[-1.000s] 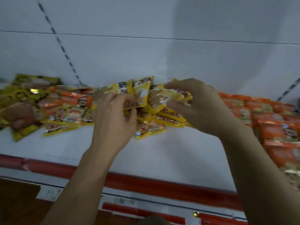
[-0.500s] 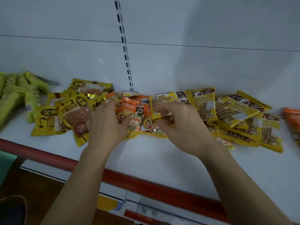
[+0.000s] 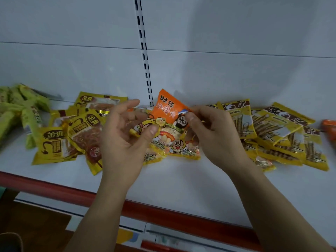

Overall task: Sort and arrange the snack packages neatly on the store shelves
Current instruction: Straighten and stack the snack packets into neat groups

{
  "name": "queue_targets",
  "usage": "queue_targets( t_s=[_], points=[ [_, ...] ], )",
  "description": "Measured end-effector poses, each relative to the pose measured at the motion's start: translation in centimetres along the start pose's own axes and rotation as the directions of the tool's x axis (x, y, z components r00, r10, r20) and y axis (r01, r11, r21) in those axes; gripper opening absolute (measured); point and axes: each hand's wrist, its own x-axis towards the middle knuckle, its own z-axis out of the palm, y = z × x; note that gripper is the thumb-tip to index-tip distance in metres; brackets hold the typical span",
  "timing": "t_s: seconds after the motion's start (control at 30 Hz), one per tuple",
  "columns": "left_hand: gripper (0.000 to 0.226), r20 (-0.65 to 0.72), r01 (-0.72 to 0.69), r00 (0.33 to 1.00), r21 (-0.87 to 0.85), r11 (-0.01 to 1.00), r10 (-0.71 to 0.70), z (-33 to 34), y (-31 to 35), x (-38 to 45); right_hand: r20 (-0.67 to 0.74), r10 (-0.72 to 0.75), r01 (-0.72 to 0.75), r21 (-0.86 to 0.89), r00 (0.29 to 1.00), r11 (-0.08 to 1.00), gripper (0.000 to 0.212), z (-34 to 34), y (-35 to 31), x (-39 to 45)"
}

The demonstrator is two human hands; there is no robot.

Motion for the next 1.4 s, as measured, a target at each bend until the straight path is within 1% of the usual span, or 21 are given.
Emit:
queue_targets(
  t_s=[0.1, 0.13, 0.23, 0.3, 0.37, 0.4, 0.47, 0.53, 0.6, 0.7, 0.77, 0.83, 0.93, 1.03, 1.1, 1.17, 1.2, 1.23, 1.3, 1.33, 1.4],
  points=[
    [0.025, -0.014, 0.127, 0.992, -0.069, 0.990, -0.128, 0.5, 0.2, -0.4, -0.055, 0.044, -0.033, 0.175, 0.998, 0.984, 0.019, -0.9, 0.0, -0.6],
    [0.021, -0.012, 0.162, 0.986, -0.082, 0.983, -0.163, 0.6, 0.2, -0.6, -0.059, 0.064, -0.050, 0.218, 0.996, 0.975, 0.019, -1.2, 0.0, -0.8],
    [0.028, -0.012, 0.195, 0.980, -0.078, 0.978, -0.196, 1.2, -0.1, -0.9, -0.058, 0.086, -0.069, 0.257, 0.995, 0.964, 0.019, -2.3, -0.1, -1.3],
    [0.027, -0.017, 0.173, 0.984, -0.085, 0.981, -0.175, 1.7, 0.1, -1.0, -0.090, 0.094, -0.065, 0.277, 0.992, 0.959, 0.016, -3.1, -0.2, -1.9],
    [0.027, -0.032, 0.131, 0.991, -0.065, 0.989, -0.133, 2.4, 0.4, -1.1, -0.154, 0.145, -0.086, 0.335, 0.977, 0.938, 0.015, -3.7, -0.1, -2.5],
    [0.027, -0.040, 0.119, 0.992, -0.062, 0.991, -0.122, 2.9, 0.6, -1.2, -0.170, 0.196, -0.111, 0.411, 0.966, 0.905, 0.015, -4.0, 0.0, -2.9],
    [0.026, -0.058, 0.138, 0.988, -0.103, 0.985, -0.145, 4.2, 1.0, -1.5, -0.139, 0.288, -0.166, 0.556, 0.947, 0.815, 0.015, -4.7, 0.2, -3.5],
    [0.023, -0.053, 0.159, 0.984, -0.169, 0.973, -0.170, 5.4, 1.5, -1.8, -0.072, 0.317, -0.214, 0.598, 0.946, 0.772, 0.018, -5.7, 0.6, -4.1],
    [0.019, 0.039, 0.159, 0.987, -0.194, 0.968, -0.155, 6.4, 1.9, -2.1, -0.063, 0.325, -0.222, 0.610, 0.944, 0.761, 0.019, -6.9, 1.0, -4.5],
    [0.029, 0.250, 0.224, 0.952, -0.190, 0.956, -0.174, 8.3, 3.0, -3.2, -0.141, 0.348, -0.174, 0.660, 0.927, 0.730, 0.020, -8.9, 1.6, -5.2],
    [0.027, 0.311, 0.230, 0.934, -0.153, 0.961, -0.174, 9.8, 3.7, -4.1, -0.165, 0.353, -0.161, 0.665, 0.921, 0.730, 0.019, -10.0, 1.8, -5.8],
    [0.025, 0.303, 0.261, 0.932, -0.180, 0.948, -0.199, 11.0, 3.9, -4.8, -0.198, 0.352, -0.153, 0.636, 0.915, 0.757, 0.017, -11.1, 1.9, -6.8],
    [0.031, 0.262, 0.287, 0.938, -0.223, 0.932, -0.226, 12.7, 4.5, -5.5, -0.270, 0.375, -0.148, 0.603, 0.887, 0.784, 0.017, -12.9, 2.3, -8.3],
    [0.025, 0.283, 0.286, 0.935, -0.240, 0.928, -0.215, 14.9, 5.7, -6.5, -0.286, 0.447, -0.150, 0.678, 0.847, 0.720, 0.016, -14.9, 3.0, -9.6],
    [0.025, 0.364, 0.327, 0.904, -0.243, 0.913, -0.227, 16.2, 6.4, -6.9, -0.269, 0.456, -0.156, 0.696, 0.849, 0.701, 0.017, -16.6, 3.4, -10.3],
    [0.035, 0.481, 0.377, 0.844, -0.221, 0.899, -0.236, 17.4, 6.8, -7.1, -0.259, 0.423, -0.167, 0.650, 0.868, 0.741, 0.018, -18.7, 3.8, -10.9],
    [0.039, 0.522, 0.401, 0.818, -0.218, 0.890, -0.240, 18.0, 7.1, -7.2, -0.254, 0.413, -0.173, 0.633, 0.875, 0.754, 0.018, -19.8, 4.0, -11.3],
    [0.039, 0.535, 0.420, 0.807, -0.225, 0.879, -0.249, 18.7, 7.2, -7.5, -0.245, 0.411, -0.182, 0.624, 0.878, 0.760, 0.018, -20.9, 4.2, -11.7],
    [0.034, 0.511, 0.424, 0.818, -0.229, 0.876, -0.262, 20.0, 7.4, -8.1, -0.231, 0.405, -0.207, 0.584, 0.885, 0.785, 0.018, -22.9, 4.7, -12.4],
    [0.031, 0.502, 0.409, 0.824, -0.205, 0.889, -0.263, 20.7, 7.4, -8.5, -0.233, 0.402, -0.221, 0.549, 0.886, 0.806, 0.020, -23.8, 5.1, -12.8],
    [0.032, 0.515, 0.394, 0.813, -0.142, 0.908, -0.272, 21.9, 7.3, -9.5, -0.257, 0.395, -0.238, 0.482, 0.882, 0.843, 0.023, -25.3, 5.7, -13.6]
  ],
)
